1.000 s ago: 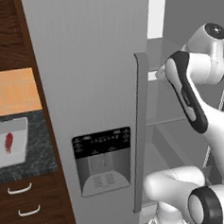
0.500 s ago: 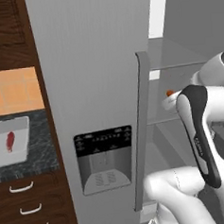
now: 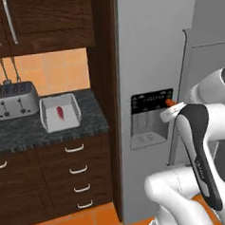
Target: Place one carrot and one steak in each tupperware on the nearby counter, to pack two identical lunches.
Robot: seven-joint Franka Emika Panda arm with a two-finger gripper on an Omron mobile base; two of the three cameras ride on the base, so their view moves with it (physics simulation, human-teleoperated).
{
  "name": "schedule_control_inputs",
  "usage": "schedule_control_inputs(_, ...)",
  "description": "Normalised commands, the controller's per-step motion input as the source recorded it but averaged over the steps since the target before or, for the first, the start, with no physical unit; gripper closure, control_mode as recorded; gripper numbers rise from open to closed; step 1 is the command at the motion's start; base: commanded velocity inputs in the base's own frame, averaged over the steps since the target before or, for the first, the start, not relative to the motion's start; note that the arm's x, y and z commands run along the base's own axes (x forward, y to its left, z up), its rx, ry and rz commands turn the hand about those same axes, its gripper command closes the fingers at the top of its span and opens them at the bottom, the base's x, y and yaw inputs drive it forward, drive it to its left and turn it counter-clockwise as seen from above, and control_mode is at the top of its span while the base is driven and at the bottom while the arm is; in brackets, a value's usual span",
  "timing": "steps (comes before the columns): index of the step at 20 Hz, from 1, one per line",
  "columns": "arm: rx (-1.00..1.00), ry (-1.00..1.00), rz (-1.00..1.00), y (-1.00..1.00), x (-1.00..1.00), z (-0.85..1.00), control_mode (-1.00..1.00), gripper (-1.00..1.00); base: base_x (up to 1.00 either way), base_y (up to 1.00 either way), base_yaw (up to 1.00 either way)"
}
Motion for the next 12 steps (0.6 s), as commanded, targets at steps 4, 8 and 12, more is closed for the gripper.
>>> schedule_control_inputs(4, 0.0, 0.0, 0.0, 0.0, 0.0, 0.0, 1.0, 1.0, 0.12, 1.0, -0.28)
schedule_control_inputs(8, 0.0, 0.0, 0.0, 0.0, 0.0, 0.0, 1.0, 1.0, 0.7, 1.0, -0.21)
schedule_control_inputs(12, 0.0, 0.0, 0.0, 0.0, 0.0, 0.0, 1.0, 1.0, 0.98, 1.0, 0.09)
